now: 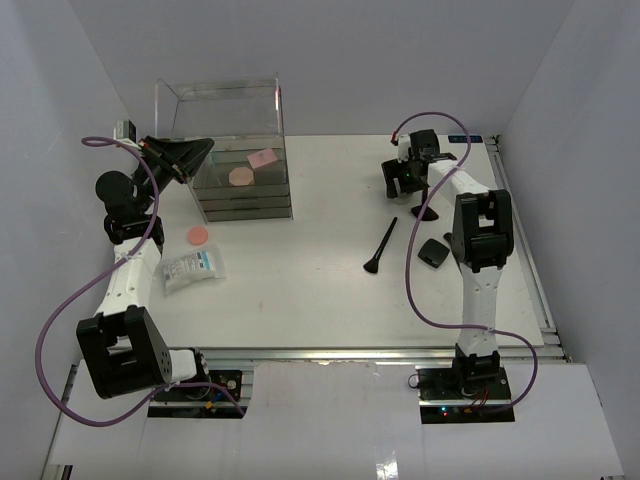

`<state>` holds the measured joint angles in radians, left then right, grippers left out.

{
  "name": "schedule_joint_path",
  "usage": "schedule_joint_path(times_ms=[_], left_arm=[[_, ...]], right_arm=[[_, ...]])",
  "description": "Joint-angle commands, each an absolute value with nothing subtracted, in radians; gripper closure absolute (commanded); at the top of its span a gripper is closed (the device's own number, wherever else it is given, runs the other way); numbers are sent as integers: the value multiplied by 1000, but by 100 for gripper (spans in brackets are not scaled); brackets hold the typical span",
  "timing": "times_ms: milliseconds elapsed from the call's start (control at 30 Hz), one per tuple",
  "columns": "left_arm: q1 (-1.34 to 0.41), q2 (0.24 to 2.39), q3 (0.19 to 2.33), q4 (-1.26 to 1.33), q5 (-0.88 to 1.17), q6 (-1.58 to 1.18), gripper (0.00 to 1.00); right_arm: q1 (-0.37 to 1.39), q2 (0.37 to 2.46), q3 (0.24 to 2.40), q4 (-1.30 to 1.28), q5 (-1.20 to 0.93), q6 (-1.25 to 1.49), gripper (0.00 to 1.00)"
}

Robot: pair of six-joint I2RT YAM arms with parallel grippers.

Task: Organize the makeup

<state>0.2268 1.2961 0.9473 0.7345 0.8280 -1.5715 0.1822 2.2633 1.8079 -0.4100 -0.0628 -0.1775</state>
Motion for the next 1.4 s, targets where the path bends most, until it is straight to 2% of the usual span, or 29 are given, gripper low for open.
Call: schedule_joint_path(times_ms=[0,67,200,333,500,600,667,867,1233,1367], left_arm=[[223,1272,972,769,834,-1559,99],[223,1272,971,770,833,-1559,99],[222,1272,973,772,833,-1559,99],[222,1272,975,773,834,-1560,99],[222,1267,980,770,836,-1561,99],[223,1263,987,769,831,-1561,99],[223,1263,992,770,831,-1565,99],[222,1255,1002,764,829,-1568,99],[224,1246,1000,778,828,-1577,99],[222,1237,994,784,831,-1582,98]], right_arm=[[192,2139,1759,-386,-143,-237,72],[211,2074,1696,-367,-163,-283,81],[276,1915,1546,-338,-296,-424,88],[519,1662,1313,-286,-317,-685,92],[809,1518,1156,-225,-192,-921,92],[999,1549,1203,-193,8,-1010,92],[1055,1633,1271,-158,116,-1046,92],[1111,1851,1518,34,360,-1184,92],[1104,2120,1828,348,466,-1385,92],[1068,2205,1961,367,483,-1428,92]])
